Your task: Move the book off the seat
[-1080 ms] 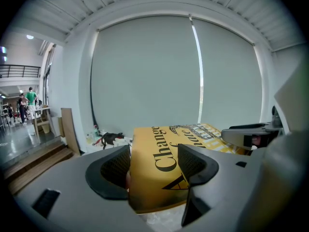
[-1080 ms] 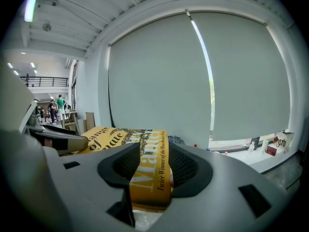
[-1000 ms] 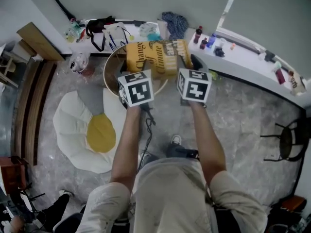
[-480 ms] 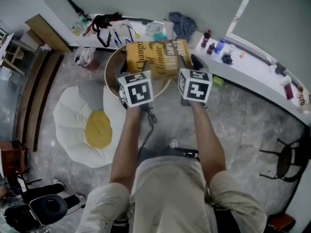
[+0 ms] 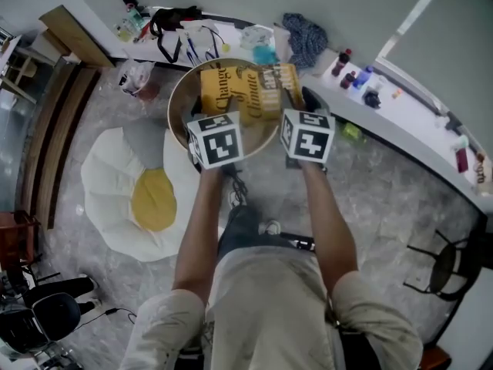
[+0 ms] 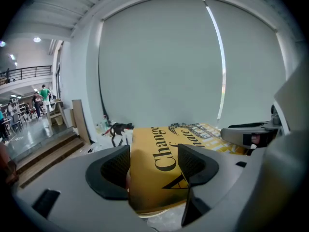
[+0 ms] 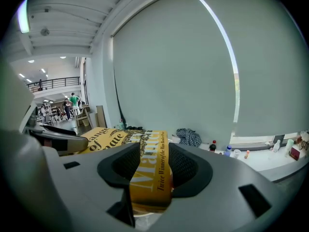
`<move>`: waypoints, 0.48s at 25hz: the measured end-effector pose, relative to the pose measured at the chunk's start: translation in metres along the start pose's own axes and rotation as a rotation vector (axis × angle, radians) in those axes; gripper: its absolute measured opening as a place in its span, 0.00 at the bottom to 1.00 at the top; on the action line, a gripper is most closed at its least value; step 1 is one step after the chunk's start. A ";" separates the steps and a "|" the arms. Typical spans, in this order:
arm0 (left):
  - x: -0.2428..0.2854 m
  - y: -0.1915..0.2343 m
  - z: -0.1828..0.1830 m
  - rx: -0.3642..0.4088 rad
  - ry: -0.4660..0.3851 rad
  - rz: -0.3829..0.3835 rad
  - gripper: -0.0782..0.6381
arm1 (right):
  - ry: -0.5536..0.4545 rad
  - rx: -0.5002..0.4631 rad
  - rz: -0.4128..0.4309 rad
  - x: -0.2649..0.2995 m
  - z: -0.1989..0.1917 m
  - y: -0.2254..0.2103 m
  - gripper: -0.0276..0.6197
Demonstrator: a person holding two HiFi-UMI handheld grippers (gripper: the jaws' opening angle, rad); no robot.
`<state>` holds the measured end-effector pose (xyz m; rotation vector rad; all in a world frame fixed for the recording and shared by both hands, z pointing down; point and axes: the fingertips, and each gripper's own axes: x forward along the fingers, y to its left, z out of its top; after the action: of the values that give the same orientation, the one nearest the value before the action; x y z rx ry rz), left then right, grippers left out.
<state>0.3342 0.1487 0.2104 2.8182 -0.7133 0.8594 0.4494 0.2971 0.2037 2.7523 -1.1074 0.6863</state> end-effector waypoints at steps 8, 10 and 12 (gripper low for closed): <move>0.077 0.066 -0.018 -0.068 0.077 -0.002 0.55 | 0.074 -0.040 0.020 0.092 -0.008 0.047 0.34; 0.095 0.084 -0.024 -0.086 0.101 -0.002 0.55 | 0.092 -0.049 0.026 0.114 -0.011 0.061 0.34; 0.112 0.098 -0.029 -0.101 0.122 -0.002 0.55 | 0.111 -0.051 0.028 0.134 -0.015 0.071 0.34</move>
<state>0.3556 0.0231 0.2939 2.6514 -0.7151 0.9570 0.4807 0.1634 0.2706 2.6264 -1.1254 0.7920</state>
